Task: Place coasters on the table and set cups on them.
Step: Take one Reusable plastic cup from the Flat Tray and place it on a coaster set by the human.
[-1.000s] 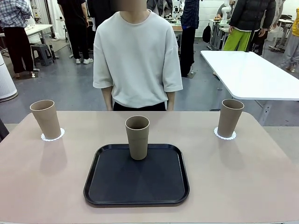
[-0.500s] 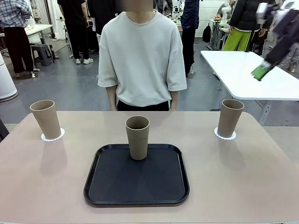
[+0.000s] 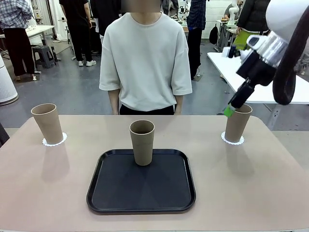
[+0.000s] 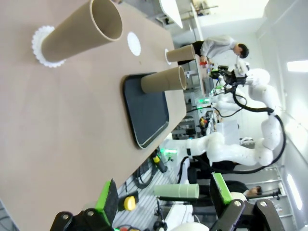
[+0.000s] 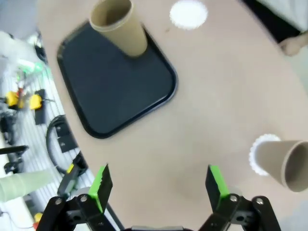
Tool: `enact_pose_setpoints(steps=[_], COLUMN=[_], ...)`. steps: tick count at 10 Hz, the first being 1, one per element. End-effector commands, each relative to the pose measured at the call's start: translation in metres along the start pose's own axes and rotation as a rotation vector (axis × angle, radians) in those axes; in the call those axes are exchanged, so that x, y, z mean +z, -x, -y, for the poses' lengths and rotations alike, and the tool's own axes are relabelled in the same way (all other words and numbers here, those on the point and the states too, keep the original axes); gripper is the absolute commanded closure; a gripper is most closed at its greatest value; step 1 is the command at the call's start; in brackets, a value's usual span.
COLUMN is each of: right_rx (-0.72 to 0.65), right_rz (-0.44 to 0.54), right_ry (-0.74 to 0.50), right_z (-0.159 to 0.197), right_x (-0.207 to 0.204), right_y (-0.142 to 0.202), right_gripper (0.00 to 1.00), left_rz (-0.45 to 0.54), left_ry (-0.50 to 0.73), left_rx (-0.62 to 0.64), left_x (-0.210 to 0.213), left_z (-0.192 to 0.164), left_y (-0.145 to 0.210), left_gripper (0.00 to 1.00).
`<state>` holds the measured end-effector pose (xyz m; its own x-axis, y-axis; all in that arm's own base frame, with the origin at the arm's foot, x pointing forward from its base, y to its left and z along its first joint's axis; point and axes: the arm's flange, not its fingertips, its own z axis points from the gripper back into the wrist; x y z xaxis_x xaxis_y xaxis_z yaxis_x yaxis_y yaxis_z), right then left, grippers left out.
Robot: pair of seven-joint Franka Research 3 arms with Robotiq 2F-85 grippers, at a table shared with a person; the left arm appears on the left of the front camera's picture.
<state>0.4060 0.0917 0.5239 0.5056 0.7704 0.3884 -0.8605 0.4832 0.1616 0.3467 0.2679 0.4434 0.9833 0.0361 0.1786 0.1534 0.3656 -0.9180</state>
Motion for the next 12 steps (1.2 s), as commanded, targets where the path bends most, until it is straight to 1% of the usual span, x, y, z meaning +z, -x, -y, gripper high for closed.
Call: enact_pose_setpoints(steps=[1,5,6,7,8,9,10,11,12], right_rx=[0.013,0.013,0.020,0.160,0.299,0.392,0.425,0.413,0.374], right_rz=[0.009,0.009,0.024,0.060,0.093,0.104,0.135,0.183,0.268], right_ry=[0.032,0.032,0.018,0.056,0.057,0.062,0.068,0.080,0.041], right_z=[-0.001,-0.001,-0.001,-0.007,-0.020,-0.027,-0.031,-0.031,-0.025], right_x=[0.014,0.014,0.015,0.002,-0.017,-0.041,-0.066,-0.093,-0.117], right_y=[-0.011,-0.011,-0.010,-0.011,-0.019,-0.033,-0.047,-0.056,-0.061], right_gripper=[0.00,0.00,0.00,0.00,0.00,0.00,0.00,0.00,0.00], left_rz=[0.010,0.010,0.010,0.010,0.010,0.010,0.010,0.010,0.010], left_ry=[0.000,0.000,0.000,0.000,0.000,0.000,0.000,0.000,0.000], left_rx=[0.001,0.001,0.001,0.001,0.001,0.001,0.001,0.001,0.001], left_x=[0.001,0.001,0.001,0.001,0.001,0.001,0.001,0.001,0.001], left_z=[0.001,0.001,0.001,0.001,0.001,0.001,0.001,0.001,0.001], left_y=[0.001,0.001,0.001,0.001,0.001,0.001,0.001,0.001,0.001], left_gripper=[0.00,0.00,0.00,0.00,0.00,0.00,0.00,0.00,0.00])
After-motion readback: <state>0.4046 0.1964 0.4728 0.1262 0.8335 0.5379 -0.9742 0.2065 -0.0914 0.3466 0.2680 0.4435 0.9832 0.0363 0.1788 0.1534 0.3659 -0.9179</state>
